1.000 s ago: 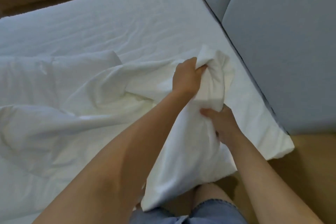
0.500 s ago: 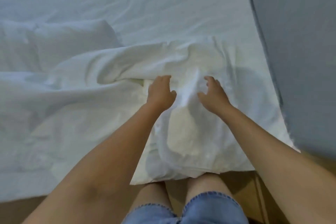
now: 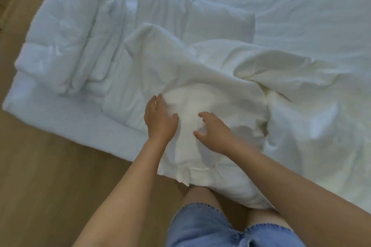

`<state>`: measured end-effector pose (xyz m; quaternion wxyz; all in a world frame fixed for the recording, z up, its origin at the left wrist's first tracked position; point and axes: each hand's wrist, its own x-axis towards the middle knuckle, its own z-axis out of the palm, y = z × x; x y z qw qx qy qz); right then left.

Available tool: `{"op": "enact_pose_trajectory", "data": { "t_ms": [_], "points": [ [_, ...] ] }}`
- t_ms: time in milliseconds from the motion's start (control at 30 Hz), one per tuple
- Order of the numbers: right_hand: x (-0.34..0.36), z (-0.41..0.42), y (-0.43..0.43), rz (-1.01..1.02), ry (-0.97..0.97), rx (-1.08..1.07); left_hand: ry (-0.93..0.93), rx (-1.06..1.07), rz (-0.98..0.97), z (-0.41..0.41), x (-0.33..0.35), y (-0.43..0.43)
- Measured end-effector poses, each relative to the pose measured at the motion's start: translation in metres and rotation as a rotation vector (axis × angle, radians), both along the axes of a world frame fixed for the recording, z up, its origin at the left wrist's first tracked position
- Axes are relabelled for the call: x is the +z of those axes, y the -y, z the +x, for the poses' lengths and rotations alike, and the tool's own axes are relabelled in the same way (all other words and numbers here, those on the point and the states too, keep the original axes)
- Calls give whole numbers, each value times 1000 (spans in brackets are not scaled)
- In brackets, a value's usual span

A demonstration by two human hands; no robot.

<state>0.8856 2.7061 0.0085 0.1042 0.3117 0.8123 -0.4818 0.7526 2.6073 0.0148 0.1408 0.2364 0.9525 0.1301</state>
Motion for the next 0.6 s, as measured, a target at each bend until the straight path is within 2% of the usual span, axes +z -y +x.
{"op": "enact_pose_trajectory", "data": {
  "t_ms": [100, 167, 233, 333, 433, 533, 600],
  "points": [
    [2, -37, 28, 51, 3, 42, 248, 364, 177, -28, -13, 30],
    [4, -57, 40, 77, 6, 20, 474, 428, 290, -41, -23, 38],
    [5, -71, 49, 63, 9, -10, 583, 361, 347, -48, -30, 43],
    [7, -71, 56, 12, 11, -5, 559, 305, 461, -52, -19, 41],
    [13, -71, 68, -70, -14, -27, 618, 223, 576, -44, 2, 39],
    [15, -75, 68, -109, -164, -147, 678, 62, 635, -29, 22, 32],
    [17, -71, 61, -22, -139, -264, 773, 26, 687, -26, 30, 30]
  ]
}}
